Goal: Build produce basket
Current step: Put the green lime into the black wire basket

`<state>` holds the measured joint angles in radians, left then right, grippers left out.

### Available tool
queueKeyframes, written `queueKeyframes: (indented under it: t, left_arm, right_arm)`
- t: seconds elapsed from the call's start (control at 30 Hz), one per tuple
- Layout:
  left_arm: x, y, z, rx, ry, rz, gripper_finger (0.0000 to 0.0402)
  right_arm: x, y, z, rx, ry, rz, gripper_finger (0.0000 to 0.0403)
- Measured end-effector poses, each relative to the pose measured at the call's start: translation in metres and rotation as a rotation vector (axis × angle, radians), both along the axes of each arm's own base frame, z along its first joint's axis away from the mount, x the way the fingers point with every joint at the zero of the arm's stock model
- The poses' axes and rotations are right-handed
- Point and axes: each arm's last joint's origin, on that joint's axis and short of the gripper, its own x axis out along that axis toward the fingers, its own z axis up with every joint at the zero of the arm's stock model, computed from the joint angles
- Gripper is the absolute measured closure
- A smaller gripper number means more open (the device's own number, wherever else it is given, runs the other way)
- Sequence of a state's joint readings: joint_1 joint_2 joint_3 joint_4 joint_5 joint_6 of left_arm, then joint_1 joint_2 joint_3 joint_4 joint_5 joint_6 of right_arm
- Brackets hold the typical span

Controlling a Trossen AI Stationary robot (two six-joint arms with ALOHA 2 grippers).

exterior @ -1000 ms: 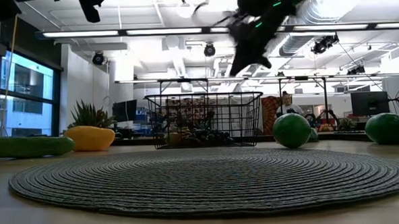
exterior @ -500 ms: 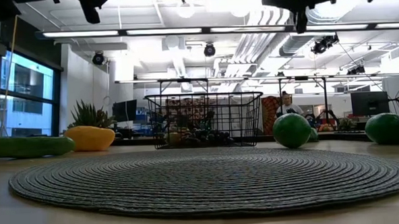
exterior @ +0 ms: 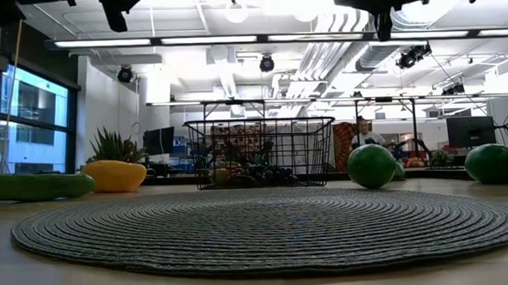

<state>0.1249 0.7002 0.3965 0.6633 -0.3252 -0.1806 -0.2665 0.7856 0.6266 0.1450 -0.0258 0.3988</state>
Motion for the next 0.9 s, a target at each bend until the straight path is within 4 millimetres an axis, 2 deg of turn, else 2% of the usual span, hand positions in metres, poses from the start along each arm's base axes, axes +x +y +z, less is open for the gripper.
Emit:
queueKeyframes:
  t: [0.1,0.27,0.4,0.53,0.63,0.73,0.9]
  left_arm:
    - [0.000,0.000,-0.001,-0.003,0.010,-0.001,0.0209]
    - [0.000,0.000,-0.001,-0.004,0.011,-0.001,0.0209]
    - [0.000,0.000,-0.001,-0.004,0.012,-0.001,0.0209]
    - [0.001,0.000,-0.002,-0.004,0.016,-0.001,0.0209]
    - [0.001,0.000,-0.002,-0.002,0.017,0.000,0.0209]
    - [0.001,0.000,-0.002,-0.002,0.017,0.000,0.0209]
    - [0.001,0.000,-0.002,-0.002,0.017,0.000,0.0209]
  right_arm:
    - [0.001,-0.001,-0.005,0.073,0.030,-0.004,0.0341]
    - [0.004,-0.001,-0.013,0.152,0.119,0.005,0.0225]
    - [0.008,0.000,-0.008,0.208,0.272,0.048,0.0129]
    - [0.015,-0.002,0.001,0.215,0.433,0.077,0.0059]
    - [0.020,-0.003,0.002,0.208,0.573,0.074,0.0029]
    - [0.025,-0.005,-0.006,0.254,0.726,0.048,0.0016]
    - [0.027,-0.008,-0.034,0.441,0.970,-0.106,0.0013]
